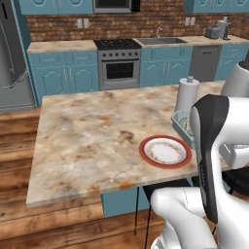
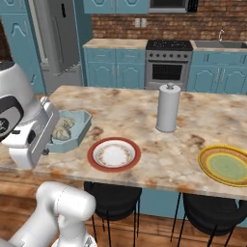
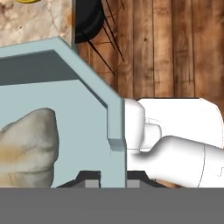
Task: Place two dumplings into each of the tupperware containers and then place the containers in the fridge.
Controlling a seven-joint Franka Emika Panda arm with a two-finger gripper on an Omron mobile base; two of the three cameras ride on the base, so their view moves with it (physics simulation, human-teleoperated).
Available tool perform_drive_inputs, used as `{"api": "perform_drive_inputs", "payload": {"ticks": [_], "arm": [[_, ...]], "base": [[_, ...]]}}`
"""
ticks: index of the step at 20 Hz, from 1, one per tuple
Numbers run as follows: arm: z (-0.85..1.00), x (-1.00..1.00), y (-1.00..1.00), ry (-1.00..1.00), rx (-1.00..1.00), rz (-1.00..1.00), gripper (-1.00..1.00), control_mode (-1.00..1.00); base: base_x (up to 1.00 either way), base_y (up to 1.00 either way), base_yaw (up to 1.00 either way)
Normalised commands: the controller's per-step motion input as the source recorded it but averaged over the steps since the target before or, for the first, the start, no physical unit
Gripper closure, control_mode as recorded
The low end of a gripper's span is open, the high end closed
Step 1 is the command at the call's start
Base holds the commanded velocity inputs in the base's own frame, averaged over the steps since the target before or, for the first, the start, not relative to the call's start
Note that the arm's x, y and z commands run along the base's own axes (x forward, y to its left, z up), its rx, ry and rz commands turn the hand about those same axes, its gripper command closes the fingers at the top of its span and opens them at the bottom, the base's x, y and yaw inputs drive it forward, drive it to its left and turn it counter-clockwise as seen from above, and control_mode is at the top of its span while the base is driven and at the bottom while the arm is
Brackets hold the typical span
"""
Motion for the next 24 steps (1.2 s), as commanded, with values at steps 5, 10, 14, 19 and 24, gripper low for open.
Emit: {"api": "perform_drive_inputs", "payload": {"ticks": [5, 10, 14, 19, 24], "arm": [[0.0, 0.0, 0.0, 0.0, 0.0, 0.0, 1.0, 1.0], [0.0, 0.0, 0.0, 0.0, 0.0, 0.0, 1.0, 1.0], [0.0, 0.0, 0.0, 0.0, 0.0, 0.0, 1.0, 1.0], [0.0, 0.0, 0.0, 0.0, 0.0, 0.0, 1.0, 1.0], [0.0, 0.0, 0.0, 0.0, 0.0, 0.0, 1.0, 1.0]], "base": [[-0.96, 0.83, 0.03], [-0.24, 1.0, 0.0], [0.0, 1.0, 0.0], [0.05, 1.0, 0.0], [0.43, 1.0, 0.0]]}}
